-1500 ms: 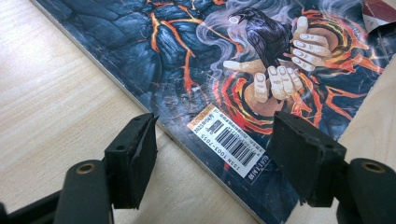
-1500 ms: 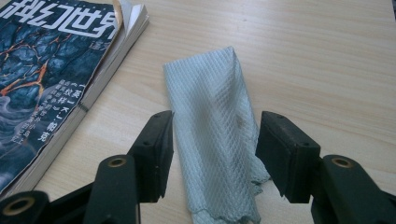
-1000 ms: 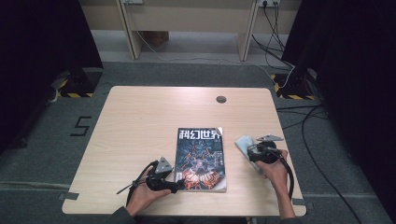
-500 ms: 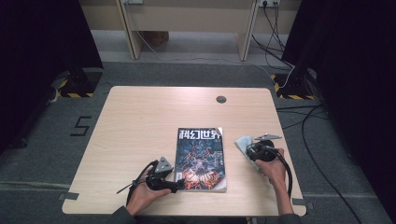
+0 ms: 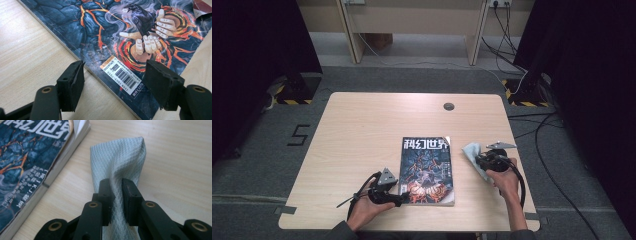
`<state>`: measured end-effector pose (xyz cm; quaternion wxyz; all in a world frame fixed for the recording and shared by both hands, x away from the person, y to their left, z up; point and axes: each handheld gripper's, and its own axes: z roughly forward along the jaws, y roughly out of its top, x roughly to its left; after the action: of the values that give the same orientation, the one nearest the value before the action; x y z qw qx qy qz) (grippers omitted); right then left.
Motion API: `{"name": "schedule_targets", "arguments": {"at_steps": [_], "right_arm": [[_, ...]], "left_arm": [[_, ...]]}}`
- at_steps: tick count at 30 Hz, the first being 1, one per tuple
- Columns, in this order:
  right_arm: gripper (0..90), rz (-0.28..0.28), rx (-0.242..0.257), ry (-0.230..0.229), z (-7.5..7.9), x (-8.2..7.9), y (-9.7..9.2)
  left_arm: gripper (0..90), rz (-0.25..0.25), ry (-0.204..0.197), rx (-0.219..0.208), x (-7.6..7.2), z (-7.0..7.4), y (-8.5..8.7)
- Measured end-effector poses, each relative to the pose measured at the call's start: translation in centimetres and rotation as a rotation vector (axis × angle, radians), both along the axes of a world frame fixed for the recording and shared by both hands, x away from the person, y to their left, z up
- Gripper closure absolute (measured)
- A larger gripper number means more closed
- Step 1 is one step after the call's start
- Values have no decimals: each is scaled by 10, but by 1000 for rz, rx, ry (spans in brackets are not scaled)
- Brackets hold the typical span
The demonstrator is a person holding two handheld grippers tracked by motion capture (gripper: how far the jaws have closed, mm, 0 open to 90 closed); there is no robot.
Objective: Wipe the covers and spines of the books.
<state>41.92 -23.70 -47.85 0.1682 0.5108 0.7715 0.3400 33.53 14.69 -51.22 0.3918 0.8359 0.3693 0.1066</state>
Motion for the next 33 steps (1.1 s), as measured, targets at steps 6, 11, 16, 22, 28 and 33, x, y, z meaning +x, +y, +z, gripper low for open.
{"name": "schedule_targets", "arguments": {"at_steps": [6, 11, 16, 22, 28, 33], "right_arm": [[788, 43, 7, -60, 19, -3, 15], [788, 104, 13, -85, 30, 1, 41], [788, 170, 8, -91, 33, 5, 72], [787, 247, -11, -81, 30, 9, 106], [786, 288, -45, -46, 18, 14, 131], [781, 329, -80, -8, 2, 16, 151]], "left_arm": [[323, -3, 5, -5, 0, 0, 1], [337, -7, 6, -12, 0, -1, 1], [361, -11, 22, -33, 1, -2, 2], [392, -9, 20, -38, -1, -2, 2], [402, -3, 19, -38, -3, -2, 2], [412, 4, 11, -37, -7, -1, 0]]}}
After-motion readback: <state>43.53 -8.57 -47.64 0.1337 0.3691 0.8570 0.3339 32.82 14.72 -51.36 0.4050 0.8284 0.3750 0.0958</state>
